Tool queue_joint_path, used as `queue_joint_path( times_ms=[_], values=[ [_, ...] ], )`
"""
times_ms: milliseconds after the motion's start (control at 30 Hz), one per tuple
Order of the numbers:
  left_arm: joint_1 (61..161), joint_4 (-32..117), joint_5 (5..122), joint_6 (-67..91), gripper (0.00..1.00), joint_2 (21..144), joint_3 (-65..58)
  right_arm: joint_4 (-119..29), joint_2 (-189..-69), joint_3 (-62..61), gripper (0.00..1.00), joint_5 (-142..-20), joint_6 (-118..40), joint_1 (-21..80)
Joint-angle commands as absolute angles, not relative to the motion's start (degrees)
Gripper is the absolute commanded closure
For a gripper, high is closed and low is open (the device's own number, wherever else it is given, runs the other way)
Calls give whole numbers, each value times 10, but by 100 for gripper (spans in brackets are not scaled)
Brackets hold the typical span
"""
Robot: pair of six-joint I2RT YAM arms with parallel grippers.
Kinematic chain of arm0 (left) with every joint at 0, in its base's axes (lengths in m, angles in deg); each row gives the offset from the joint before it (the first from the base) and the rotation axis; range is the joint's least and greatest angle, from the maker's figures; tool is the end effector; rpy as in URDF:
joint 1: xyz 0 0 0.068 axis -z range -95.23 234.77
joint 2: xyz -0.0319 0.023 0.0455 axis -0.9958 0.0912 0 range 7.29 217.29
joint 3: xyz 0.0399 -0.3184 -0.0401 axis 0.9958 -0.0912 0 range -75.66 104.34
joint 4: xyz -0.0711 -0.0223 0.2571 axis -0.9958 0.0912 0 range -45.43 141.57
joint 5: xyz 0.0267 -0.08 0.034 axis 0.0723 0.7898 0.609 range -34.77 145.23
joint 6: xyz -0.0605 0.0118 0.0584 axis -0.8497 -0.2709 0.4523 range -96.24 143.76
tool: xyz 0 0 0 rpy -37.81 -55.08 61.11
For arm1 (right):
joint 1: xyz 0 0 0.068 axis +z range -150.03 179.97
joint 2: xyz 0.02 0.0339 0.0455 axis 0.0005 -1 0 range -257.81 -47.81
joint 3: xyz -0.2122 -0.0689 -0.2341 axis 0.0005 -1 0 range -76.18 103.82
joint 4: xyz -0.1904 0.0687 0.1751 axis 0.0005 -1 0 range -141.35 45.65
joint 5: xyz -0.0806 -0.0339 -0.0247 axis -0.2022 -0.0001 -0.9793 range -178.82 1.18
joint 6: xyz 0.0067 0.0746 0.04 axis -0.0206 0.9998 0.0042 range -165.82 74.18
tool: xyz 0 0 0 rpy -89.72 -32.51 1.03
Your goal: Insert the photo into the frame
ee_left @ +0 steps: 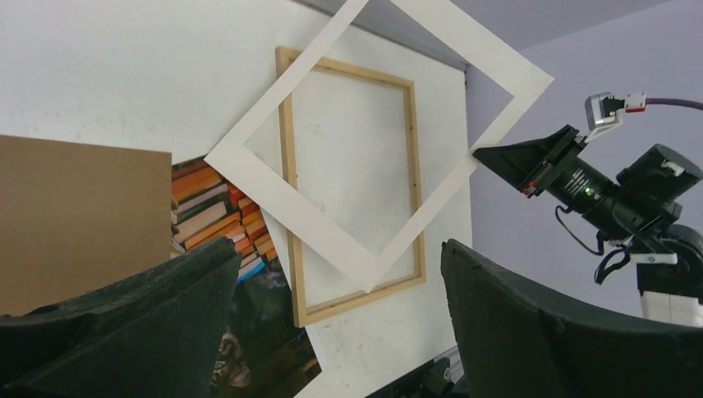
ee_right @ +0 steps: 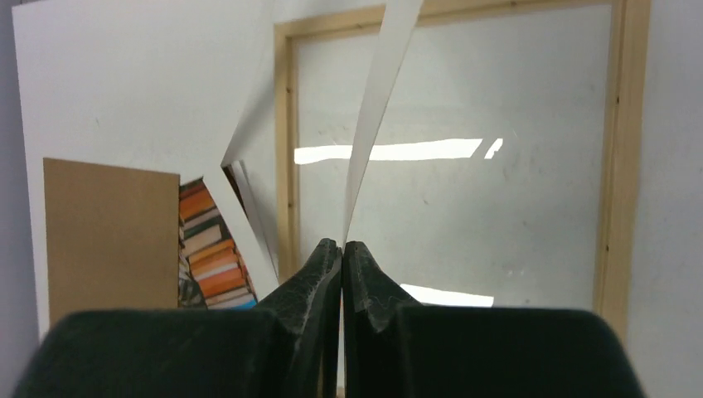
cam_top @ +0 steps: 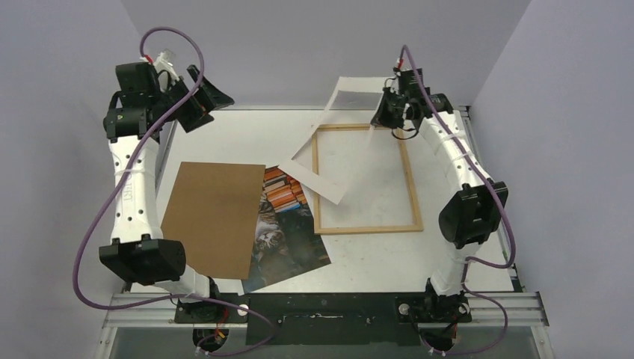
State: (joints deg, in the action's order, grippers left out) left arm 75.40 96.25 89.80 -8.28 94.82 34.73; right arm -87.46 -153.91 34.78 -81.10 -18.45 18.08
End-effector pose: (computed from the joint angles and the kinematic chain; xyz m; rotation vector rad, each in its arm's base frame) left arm 0.3361 0.0125 0.5170 -0.3728 2.0553 -0.8655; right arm 0.4430 0.1555 0.4065 0.1105 2.2930 0.5731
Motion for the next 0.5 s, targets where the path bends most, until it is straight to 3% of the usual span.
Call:
queue_joint_path(
  times_ms=[0, 167, 467],
  values=[
    [785, 940, 874, -61, 9, 980, 311, -972, -1570, 302, 100, -607, -209, 93],
    [813, 929, 864, -60, 10, 1026, 288, -1064, -1665, 357, 100, -570, -308, 32],
    [881, 896, 854, -46, 9, 1117, 261, -1206, -1808, 539, 100, -684, -438, 14]
  ],
)
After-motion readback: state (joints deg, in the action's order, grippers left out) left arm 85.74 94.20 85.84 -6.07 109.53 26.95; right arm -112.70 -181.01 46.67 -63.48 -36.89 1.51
